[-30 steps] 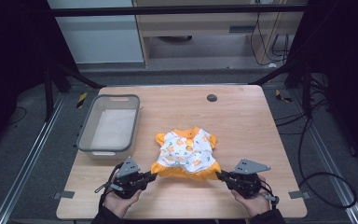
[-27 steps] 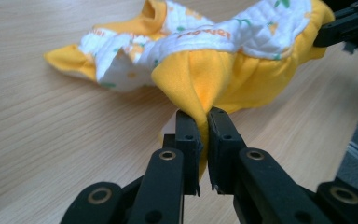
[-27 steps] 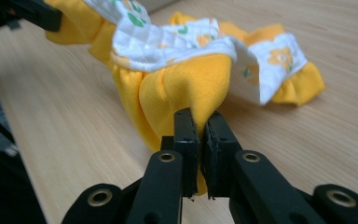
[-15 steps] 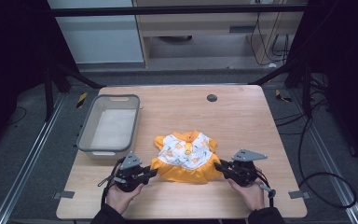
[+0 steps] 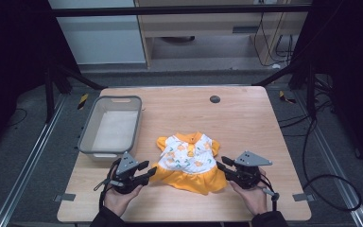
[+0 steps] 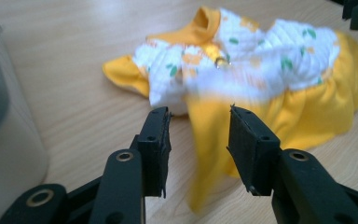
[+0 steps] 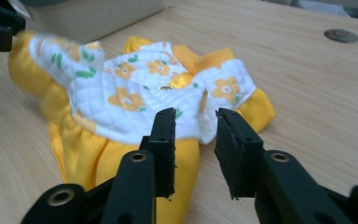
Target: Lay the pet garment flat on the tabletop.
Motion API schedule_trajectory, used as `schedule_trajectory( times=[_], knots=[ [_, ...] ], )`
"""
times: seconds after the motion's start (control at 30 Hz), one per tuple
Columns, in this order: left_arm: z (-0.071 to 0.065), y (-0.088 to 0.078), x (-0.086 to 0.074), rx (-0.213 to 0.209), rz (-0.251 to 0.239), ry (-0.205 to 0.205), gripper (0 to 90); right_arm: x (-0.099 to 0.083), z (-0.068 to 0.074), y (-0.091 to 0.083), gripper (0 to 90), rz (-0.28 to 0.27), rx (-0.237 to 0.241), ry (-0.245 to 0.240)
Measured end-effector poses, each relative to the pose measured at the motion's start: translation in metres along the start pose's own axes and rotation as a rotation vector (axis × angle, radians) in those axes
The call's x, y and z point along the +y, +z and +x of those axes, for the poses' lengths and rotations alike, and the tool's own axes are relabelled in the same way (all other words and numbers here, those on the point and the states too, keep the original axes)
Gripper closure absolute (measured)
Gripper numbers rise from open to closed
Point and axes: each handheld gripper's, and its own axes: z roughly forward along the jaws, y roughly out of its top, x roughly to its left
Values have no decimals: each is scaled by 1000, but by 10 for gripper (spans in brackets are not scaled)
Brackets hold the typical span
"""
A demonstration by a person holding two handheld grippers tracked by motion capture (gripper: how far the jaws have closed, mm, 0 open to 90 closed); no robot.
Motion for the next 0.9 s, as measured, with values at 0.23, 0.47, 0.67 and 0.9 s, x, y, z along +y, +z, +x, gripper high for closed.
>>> schedule_trajectory(
  times=[0.23,0.47,0.67,0.9],
  knots=[
    [-19,7,16,-45,-28,29,733,5,11,10,891,19,70,-2],
    [-40,48,16,-62,72,89,758,-1,16,28,865,99,87,-19],
    [-34,73,-2,-53,228,84,720,-14,18,43,847,230,71,-58],
    [-32,70,-10,-89,279,82,722,-19,23,46,832,281,91,-86]
  ],
)
